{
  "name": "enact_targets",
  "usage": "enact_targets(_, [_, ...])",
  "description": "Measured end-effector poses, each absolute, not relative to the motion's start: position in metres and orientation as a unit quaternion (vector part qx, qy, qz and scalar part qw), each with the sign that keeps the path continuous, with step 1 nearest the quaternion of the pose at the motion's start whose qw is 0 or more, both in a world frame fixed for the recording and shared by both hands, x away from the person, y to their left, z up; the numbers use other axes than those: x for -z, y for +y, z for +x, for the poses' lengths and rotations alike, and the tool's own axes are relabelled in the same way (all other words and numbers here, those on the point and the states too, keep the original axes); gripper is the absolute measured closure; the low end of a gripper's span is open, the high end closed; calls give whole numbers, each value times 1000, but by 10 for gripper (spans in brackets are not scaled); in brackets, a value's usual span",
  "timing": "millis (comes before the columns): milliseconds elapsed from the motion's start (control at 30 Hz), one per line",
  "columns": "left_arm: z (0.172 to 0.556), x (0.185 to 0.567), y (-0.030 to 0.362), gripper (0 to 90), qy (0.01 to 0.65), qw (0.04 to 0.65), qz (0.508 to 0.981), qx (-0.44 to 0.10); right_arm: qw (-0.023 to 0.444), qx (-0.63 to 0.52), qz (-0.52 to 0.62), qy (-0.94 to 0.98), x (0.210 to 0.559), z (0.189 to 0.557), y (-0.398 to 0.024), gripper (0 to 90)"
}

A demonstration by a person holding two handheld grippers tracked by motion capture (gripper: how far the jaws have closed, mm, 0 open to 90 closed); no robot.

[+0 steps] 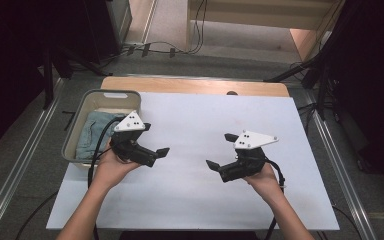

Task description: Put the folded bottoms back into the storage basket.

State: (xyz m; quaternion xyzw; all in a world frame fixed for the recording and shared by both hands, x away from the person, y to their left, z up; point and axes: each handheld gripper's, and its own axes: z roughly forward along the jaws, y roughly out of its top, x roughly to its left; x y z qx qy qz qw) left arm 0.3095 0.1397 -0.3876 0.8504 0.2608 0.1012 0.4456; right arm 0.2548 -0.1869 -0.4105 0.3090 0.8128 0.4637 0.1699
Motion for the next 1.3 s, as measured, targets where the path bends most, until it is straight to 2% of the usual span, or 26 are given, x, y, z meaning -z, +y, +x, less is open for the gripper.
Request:
enact_targets(900, [285, 414, 134, 0, 249, 454, 851, -86, 188, -464, 340, 796, 426, 222, -238, 2])
enact_targets(1300, [280, 416, 138, 0, 252, 457, 848, -94, 192, -468, 340, 793, 427, 215, -245, 2])
